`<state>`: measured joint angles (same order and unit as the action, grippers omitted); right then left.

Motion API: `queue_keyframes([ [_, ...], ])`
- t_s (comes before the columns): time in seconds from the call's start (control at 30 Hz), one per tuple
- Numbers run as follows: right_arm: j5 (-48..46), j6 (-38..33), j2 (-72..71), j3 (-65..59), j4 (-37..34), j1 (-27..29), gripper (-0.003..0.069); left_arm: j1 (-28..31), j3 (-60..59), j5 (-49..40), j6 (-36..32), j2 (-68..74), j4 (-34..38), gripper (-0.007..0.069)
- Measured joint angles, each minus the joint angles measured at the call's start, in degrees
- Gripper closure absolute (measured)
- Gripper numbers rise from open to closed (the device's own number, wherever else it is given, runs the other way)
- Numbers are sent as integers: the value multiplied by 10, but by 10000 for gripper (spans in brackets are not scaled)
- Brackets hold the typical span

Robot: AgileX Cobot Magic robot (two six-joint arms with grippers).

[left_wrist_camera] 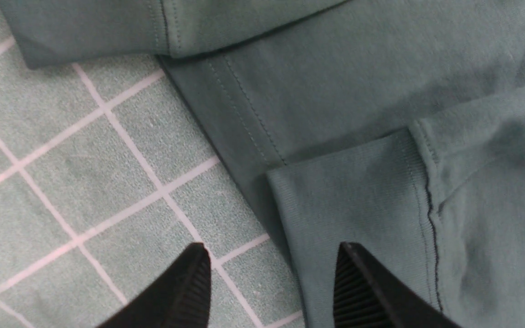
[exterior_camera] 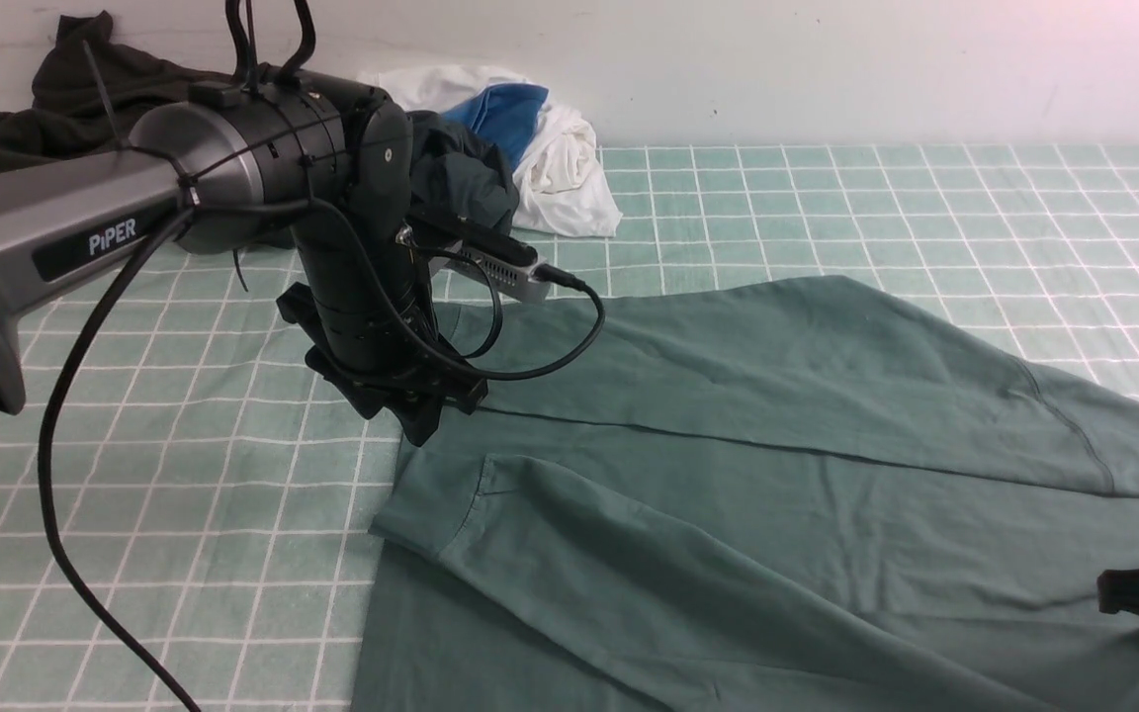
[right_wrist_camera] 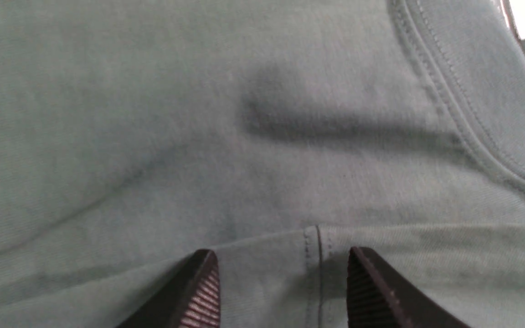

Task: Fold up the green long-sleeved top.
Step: Use the left arm to clamp the cuff farthest from it

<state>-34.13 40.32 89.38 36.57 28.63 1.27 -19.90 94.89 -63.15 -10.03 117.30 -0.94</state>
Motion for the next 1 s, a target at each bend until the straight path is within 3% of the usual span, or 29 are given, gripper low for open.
queue_keyframes([
  [0.3, 9, 32, 20, 9, 28, 0, 396, 0, 0, 0, 0, 0, 3, 278],
  [0.5, -13, 32, 11, 9, 32, 0, 620, 0, 0, 0, -1, 0, 3, 278],
  [0.57, -29, 32, -4, 7, 37, 0, 654, 0, 0, 0, -1, 0, 3, 278],
  [0.8, -99, 41, -66, 5, 68, 0, 671, 2, 0, 0, 0, 0, 1, 278],
  [1.0, -102, 48, -71, 4, 72, 0, 663, 28, 0, 0, 1, 0, 9, 278],
])
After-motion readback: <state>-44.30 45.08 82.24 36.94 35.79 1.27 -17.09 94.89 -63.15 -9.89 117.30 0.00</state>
